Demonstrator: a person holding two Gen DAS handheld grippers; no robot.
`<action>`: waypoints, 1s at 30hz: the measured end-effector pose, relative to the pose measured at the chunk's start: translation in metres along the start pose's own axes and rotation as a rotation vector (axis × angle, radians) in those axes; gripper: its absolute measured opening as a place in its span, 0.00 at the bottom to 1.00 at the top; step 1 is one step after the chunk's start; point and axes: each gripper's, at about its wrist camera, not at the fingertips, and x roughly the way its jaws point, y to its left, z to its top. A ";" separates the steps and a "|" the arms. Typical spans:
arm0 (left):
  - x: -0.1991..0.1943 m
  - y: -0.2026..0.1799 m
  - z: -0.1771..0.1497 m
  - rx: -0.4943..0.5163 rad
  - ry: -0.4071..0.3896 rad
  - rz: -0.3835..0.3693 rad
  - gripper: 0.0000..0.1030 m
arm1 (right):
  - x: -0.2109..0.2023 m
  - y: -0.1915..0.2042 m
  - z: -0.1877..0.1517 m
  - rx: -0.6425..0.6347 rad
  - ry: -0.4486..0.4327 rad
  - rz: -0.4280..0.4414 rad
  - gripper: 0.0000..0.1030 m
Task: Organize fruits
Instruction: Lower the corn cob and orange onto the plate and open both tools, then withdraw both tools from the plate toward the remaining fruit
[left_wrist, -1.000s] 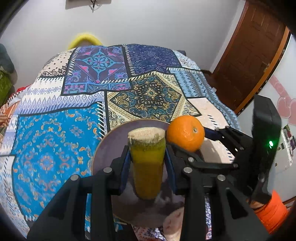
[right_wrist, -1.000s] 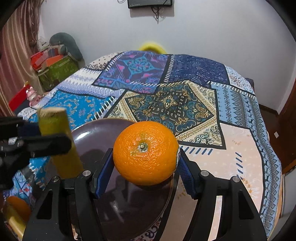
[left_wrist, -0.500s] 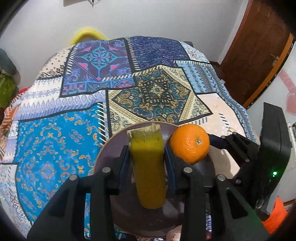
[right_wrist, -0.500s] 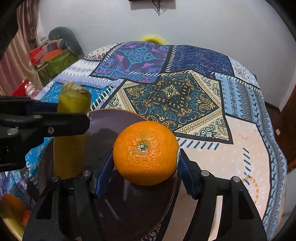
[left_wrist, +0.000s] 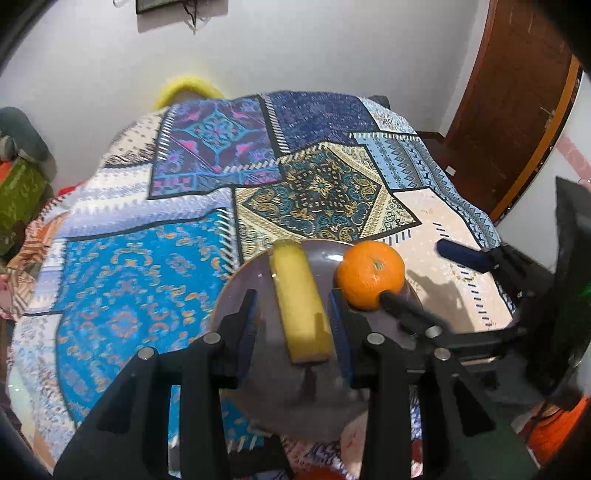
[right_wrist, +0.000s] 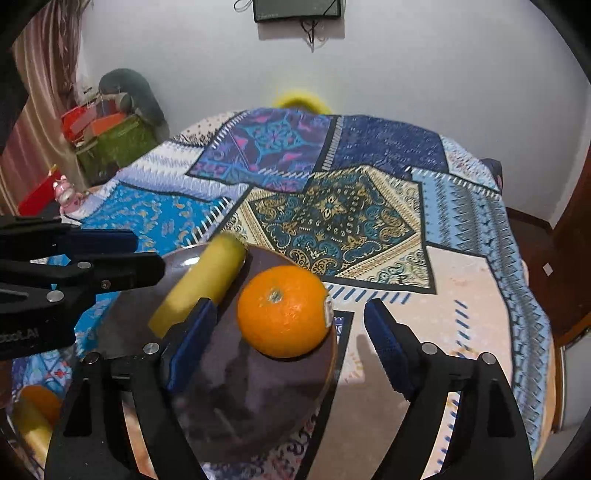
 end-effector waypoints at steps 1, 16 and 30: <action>-0.007 0.001 -0.003 0.001 -0.010 0.008 0.36 | -0.005 0.001 0.000 0.001 -0.006 -0.001 0.78; -0.135 0.009 -0.067 -0.027 -0.137 0.062 0.41 | -0.105 0.029 -0.016 0.006 -0.100 0.011 0.79; -0.183 0.034 -0.143 -0.081 -0.143 0.109 0.54 | -0.143 0.088 -0.057 -0.100 -0.111 0.026 0.83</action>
